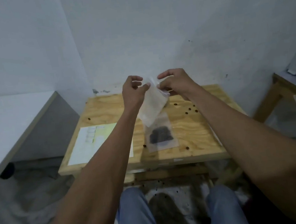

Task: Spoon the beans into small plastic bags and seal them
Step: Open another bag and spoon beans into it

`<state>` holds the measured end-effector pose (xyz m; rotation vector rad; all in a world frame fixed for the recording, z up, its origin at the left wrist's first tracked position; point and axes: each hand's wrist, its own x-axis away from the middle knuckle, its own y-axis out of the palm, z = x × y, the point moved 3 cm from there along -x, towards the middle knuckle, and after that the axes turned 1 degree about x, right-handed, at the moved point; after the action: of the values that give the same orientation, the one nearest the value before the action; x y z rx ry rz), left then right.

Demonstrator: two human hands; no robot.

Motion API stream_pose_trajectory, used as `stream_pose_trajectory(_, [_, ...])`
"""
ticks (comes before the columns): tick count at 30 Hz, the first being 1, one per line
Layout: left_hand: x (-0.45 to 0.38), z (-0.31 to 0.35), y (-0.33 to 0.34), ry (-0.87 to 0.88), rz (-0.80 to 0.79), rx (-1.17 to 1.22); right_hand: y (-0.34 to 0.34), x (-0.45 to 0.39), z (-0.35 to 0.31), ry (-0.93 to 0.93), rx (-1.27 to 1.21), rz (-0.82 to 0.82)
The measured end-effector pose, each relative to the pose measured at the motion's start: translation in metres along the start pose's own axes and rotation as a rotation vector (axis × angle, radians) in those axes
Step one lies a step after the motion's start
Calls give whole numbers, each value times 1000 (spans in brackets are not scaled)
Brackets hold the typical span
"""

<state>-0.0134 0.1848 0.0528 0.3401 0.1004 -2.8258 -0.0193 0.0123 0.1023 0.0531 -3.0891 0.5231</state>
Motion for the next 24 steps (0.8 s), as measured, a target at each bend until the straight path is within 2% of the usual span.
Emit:
stream_pose_trajectory(4, [3, 9, -3, 53, -6, -31, 15, 0, 1, 4, -29, 21])
stream_pose_trajectory(11, [4, 17, -9, -50, -116, 50, 22, 5, 2, 31, -118, 17])
stream_pose_trajectory(14, [6, 24, -9, -65, -106, 1, 27, 7, 2, -43, -41, 52])
stream_pose_trajectory(18, [4, 23, -8, -185, -80, 8, 35, 5, -3, -151, 107, 110])
stream_pose_trajectory(21, [0, 20, -12, -174, -44, -1, 39, 7, -6, -175, 255, 67])
stream_pose_trajectory(24, [1, 20, -13, -172, -77, -15, 42, 9, -11, -167, 308, 38])
